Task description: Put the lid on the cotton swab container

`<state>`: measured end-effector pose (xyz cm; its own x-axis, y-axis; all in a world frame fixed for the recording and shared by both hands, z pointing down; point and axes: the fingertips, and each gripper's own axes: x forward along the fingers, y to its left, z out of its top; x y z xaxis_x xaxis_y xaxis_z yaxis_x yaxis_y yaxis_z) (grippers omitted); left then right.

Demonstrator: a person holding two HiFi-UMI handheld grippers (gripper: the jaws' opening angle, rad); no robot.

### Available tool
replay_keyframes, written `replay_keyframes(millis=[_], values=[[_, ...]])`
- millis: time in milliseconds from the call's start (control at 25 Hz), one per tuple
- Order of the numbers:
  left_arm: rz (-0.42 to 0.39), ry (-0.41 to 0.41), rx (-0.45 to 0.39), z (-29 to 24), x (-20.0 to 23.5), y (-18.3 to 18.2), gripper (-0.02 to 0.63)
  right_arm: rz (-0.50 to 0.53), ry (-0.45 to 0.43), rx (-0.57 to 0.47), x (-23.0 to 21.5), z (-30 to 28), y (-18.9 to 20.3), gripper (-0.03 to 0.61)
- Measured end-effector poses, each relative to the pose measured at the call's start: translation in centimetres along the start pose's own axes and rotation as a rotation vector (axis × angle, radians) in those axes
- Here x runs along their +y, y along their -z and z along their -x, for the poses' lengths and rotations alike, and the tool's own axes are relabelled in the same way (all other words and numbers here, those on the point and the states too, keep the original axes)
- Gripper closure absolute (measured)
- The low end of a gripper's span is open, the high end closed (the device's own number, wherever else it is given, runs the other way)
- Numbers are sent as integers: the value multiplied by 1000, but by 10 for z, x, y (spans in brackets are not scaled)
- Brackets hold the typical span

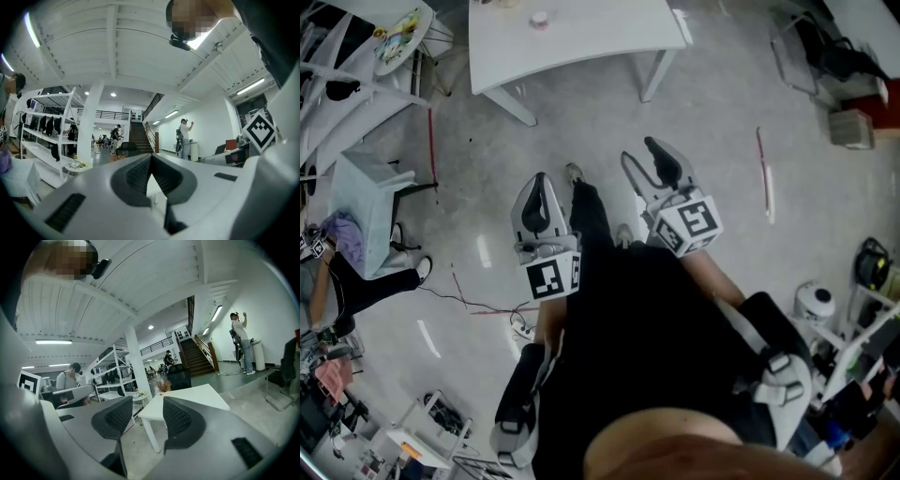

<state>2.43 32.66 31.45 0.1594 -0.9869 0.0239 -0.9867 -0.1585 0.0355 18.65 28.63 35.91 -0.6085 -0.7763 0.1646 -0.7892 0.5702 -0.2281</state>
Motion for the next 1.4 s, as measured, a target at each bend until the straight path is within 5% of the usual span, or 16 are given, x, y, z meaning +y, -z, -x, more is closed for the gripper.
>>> replay_keyframes(millis=[680, 1400], values=[[-31, 83, 12, -245, 156, -10, 611, -30, 62, 29, -56, -273, -67, 385], [-33, 105, 99, -386, 200, 65, 611, -109, 74, 97, -137, -427, -60, 387]])
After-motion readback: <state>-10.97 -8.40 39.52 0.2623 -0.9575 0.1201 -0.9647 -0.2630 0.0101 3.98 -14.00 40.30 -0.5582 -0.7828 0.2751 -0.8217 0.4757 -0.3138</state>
